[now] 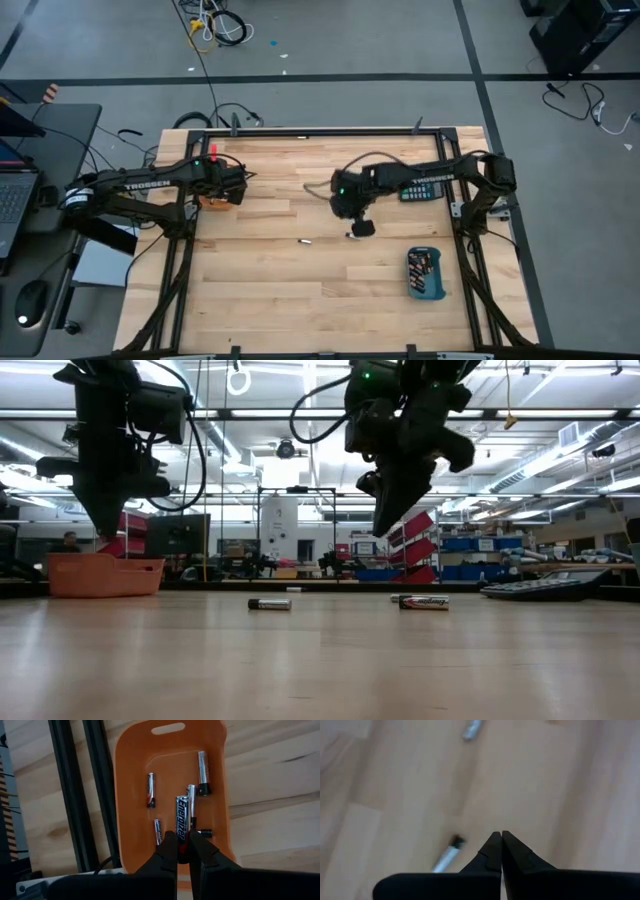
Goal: Sort batteries
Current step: Put the silver battery into the orange bin
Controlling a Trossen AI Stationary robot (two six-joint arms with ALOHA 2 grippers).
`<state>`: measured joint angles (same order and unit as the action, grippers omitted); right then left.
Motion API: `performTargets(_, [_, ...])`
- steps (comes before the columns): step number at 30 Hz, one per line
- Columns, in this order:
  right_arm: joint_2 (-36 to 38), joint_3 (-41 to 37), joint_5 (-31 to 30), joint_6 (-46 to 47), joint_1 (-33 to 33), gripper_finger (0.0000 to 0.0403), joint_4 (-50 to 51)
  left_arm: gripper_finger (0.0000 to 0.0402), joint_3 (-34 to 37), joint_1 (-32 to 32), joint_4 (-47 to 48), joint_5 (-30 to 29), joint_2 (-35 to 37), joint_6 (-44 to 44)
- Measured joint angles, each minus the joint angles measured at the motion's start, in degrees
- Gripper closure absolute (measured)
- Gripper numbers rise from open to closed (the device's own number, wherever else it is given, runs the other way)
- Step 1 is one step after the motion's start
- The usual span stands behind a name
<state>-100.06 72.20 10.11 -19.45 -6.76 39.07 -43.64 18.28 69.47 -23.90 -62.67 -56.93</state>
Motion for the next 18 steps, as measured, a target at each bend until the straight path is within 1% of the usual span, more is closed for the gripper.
performTargets(7, [0.9, 0.0, 0.6, -0.4, -9.4, 0.0403, -7.7, 0.0394, 0.0, 0.1, 0.1, -0.2, -0.5, 0.1])
performTargets(11, [0.8, 0.0, 3.1, 0.9, -13.1, 0.0403, -8.6, 0.0392, 0.0, 0.1, 0.0, -3.3, -0.5, 0.0])
performTargets(14, [0.8, 0.0, 3.4, 2.2, -14.5, 0.0403, -8.6, 0.0375, 0.0, 0.1, 0.0, -3.5, -0.5, -0.2])
performTargets(18, [0.8, 0.0, 3.5, 2.7, -14.9, 0.0403, -8.5, 0.0337, 0.0, 0.1, 0.1, -3.5, -0.5, -0.2])
